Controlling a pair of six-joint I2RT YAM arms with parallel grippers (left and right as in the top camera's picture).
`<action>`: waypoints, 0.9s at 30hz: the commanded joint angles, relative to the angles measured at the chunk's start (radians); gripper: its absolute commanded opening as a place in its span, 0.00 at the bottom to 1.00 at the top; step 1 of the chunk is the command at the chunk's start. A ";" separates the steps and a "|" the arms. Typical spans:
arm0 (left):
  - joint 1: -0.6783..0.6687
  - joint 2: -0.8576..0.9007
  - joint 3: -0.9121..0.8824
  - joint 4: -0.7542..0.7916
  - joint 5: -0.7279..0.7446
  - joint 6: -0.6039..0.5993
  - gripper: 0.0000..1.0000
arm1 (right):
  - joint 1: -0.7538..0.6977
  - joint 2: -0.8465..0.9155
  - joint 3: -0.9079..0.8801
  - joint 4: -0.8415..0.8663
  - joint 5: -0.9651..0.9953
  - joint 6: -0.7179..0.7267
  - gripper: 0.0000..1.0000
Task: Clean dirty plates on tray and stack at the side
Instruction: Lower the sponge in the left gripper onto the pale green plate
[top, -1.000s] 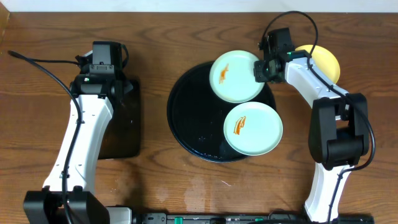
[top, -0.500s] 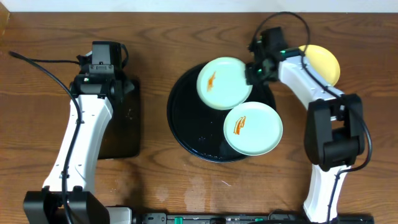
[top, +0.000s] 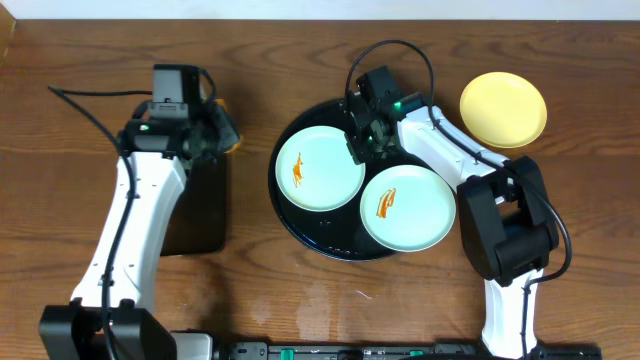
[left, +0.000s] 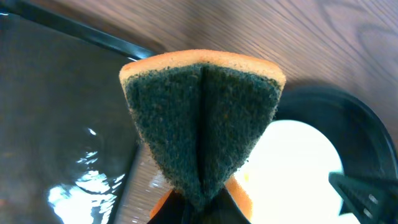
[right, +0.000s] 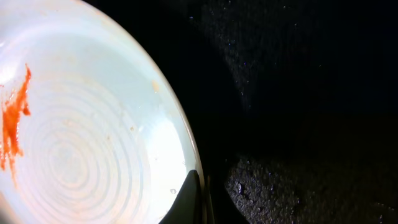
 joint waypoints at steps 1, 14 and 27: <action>-0.070 0.046 -0.003 0.009 0.058 0.016 0.08 | 0.010 0.013 -0.006 0.021 0.038 0.026 0.01; -0.292 0.282 -0.003 0.221 0.090 -0.010 0.08 | 0.009 0.122 -0.006 0.008 0.045 0.043 0.01; -0.320 0.441 -0.003 0.334 0.110 -0.011 0.08 | 0.008 0.122 -0.006 0.019 0.045 0.056 0.01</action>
